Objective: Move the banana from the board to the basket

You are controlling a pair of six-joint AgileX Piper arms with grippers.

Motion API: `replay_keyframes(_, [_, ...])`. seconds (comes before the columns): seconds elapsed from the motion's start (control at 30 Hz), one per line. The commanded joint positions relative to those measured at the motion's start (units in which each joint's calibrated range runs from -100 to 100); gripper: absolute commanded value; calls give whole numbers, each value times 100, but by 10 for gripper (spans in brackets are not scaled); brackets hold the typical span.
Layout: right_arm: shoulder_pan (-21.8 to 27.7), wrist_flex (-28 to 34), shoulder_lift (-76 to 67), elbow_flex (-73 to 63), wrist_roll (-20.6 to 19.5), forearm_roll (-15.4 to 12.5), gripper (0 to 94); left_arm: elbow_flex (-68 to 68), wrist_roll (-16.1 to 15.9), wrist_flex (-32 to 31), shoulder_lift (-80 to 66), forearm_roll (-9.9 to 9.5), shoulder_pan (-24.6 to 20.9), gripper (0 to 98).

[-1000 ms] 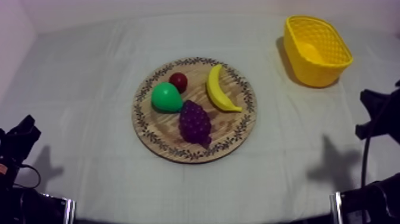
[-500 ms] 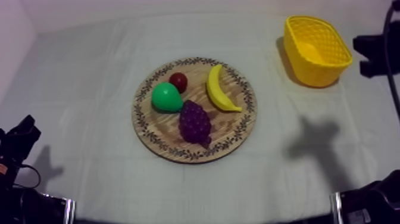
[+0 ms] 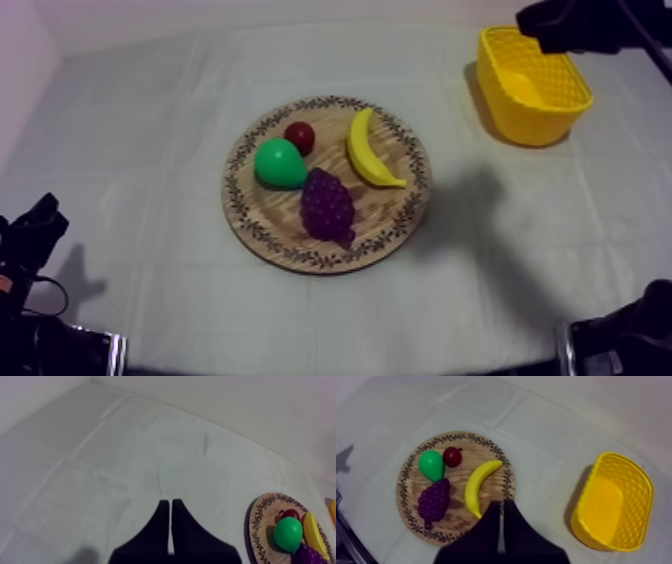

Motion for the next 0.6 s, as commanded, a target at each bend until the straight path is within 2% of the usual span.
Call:
replay_keyframes(0.0, [-154, 107, 241, -277, -167, 94, 5, -1, 0, 0, -5, 3, 2, 1])
replay_keyframes(0.33, [-590, 698, 1136, -1088, -755, 502, 10, -1, 1, 0, -5, 3, 2, 1])
replay_keyframes(0.57, [-821, 890, 1833, -1402, -1068, 755, 6, -1, 1, 0, -5, 3, 2, 1])
